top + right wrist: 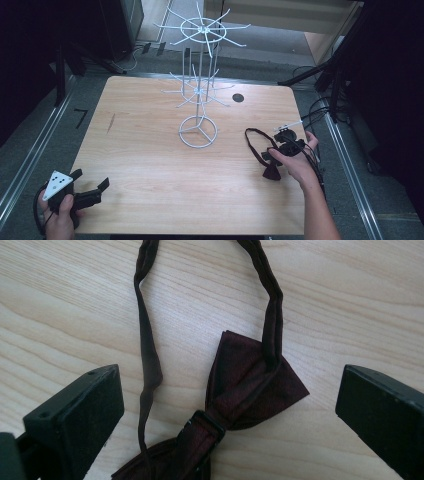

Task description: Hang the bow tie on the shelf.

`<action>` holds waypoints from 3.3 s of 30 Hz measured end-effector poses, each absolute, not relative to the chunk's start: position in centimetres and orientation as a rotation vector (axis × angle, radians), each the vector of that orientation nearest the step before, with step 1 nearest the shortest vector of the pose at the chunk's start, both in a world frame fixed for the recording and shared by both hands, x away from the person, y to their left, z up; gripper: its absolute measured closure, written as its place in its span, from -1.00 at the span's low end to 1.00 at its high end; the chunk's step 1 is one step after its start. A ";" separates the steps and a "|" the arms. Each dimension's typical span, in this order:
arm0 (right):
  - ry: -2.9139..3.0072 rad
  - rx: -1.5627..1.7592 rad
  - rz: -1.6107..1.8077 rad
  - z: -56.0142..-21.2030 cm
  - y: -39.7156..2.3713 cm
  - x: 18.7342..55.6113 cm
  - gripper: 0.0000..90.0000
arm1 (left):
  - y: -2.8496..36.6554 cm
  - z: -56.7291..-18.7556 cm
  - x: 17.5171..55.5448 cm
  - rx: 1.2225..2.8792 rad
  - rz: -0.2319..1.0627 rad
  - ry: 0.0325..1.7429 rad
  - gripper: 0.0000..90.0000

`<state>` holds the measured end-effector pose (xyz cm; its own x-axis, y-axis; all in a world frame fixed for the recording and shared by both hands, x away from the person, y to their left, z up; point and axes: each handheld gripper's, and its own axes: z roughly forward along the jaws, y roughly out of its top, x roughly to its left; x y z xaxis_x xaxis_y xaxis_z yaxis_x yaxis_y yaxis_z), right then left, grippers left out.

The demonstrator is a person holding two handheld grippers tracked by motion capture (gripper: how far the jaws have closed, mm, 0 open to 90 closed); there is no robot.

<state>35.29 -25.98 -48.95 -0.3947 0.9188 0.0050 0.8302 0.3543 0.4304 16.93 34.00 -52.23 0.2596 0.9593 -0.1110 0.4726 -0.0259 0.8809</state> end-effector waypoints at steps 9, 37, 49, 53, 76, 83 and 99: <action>2.398 1.602 0.474 -49.4 -25.2 37.1 -1.00 | 34.0 -52.2 16.9 1.642 0.687 1.345 -1.00; 2.467 1.629 0.305 -51.8 -21.7 40.6 -1.00 | 34.0 -52.2 16.9 1.638 0.678 1.346 -1.00; 2.480 1.643 0.244 -51.9 -21.8 40.3 -1.00 | 34.1 -52.2 17.0 1.631 0.668 1.350 -1.00; 2.531 1.708 0.250 -52.1 -22.0 40.3 -1.00 | 34.1 -52.2 17.0 1.634 0.665 1.353 -1.00; 2.404 1.668 0.378 -50.8 -22.9 38.7 1.00 | 34.1 -52.2 17.0 1.641 0.655 1.351 -1.00; 2.324 1.675 0.535 -51.3 -23.1 37.7 1.00 | 34.1 -52.3 17.1 1.642 0.654 1.353 -1.00; 2.164 1.566 0.907 -48.2 -21.9 35.1 1.00 | 34.1 -52.2 17.0 1.639 0.656 1.350 -1.00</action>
<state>35.09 -21.87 -48.18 -0.3483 0.9314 0.1058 0.7287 0.1980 0.6556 16.99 34.11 -52.24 0.2675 0.9543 -0.1332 0.4851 -0.0139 0.8744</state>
